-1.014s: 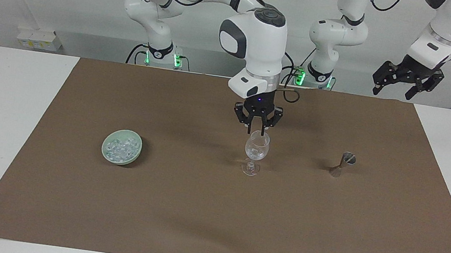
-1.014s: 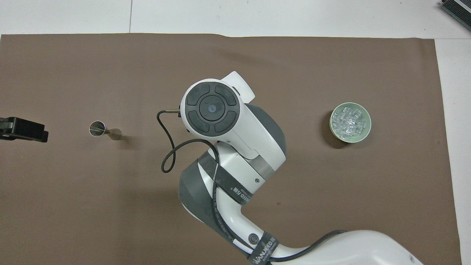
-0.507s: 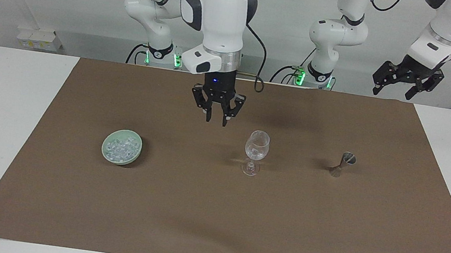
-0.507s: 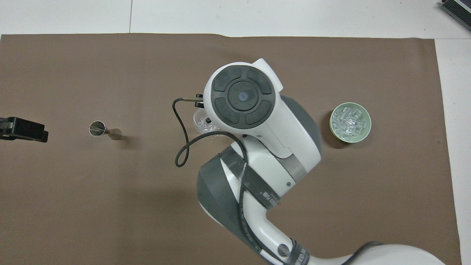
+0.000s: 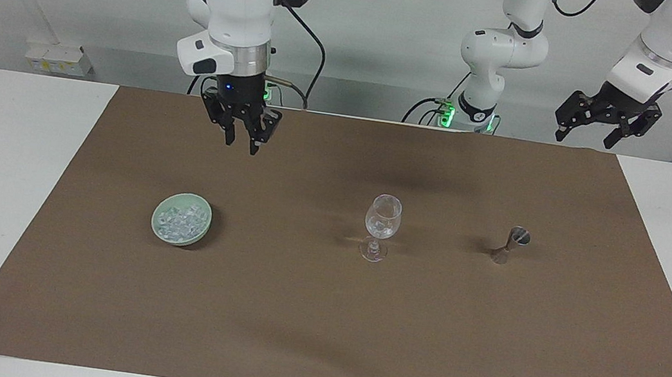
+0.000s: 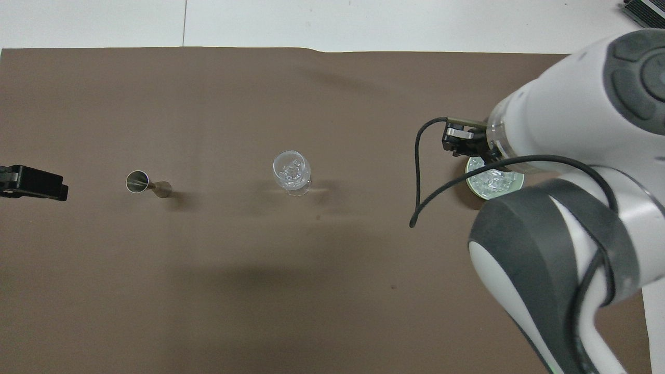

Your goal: Pour wine and add ice with both arms

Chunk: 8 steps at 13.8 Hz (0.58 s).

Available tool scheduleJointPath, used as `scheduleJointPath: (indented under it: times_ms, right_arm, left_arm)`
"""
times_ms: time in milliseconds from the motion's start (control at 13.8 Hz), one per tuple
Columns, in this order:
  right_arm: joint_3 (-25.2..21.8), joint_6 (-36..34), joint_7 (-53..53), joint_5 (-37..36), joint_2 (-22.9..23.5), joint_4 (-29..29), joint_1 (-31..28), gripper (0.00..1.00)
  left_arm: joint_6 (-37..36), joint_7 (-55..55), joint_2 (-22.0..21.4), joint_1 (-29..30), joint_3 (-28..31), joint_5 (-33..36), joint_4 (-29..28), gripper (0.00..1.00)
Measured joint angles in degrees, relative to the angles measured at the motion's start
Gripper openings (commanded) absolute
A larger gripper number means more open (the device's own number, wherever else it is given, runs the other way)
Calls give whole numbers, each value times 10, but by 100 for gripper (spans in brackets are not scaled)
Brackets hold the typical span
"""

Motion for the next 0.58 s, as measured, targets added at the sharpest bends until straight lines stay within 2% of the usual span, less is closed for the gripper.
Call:
scheduleJointPath:
  times_ms: [72,217,362,435,580]
  right_arm:
    - [0,-16,-19,7,-17,-8,-12,62]
    - [-1,-36,-57,15,-41,-18,-36,70]
    - [-1,-45,-80,19,-48,-22,-54,85]
    - [-2,-46,-94,22,-48,-23,-62,100]
    - [-18,-48,-128,29,-49,-23,-71,100]
  left_arm:
    - [0,0,0,0,0,0,0,100]
    - [0,0,0,0,0,0,0,100]
    - [0,0,0,0,0,0,0,100]
    - [0,0,0,0,0,0,0,100]
    - [0,0,0,0,0,0,0,100]
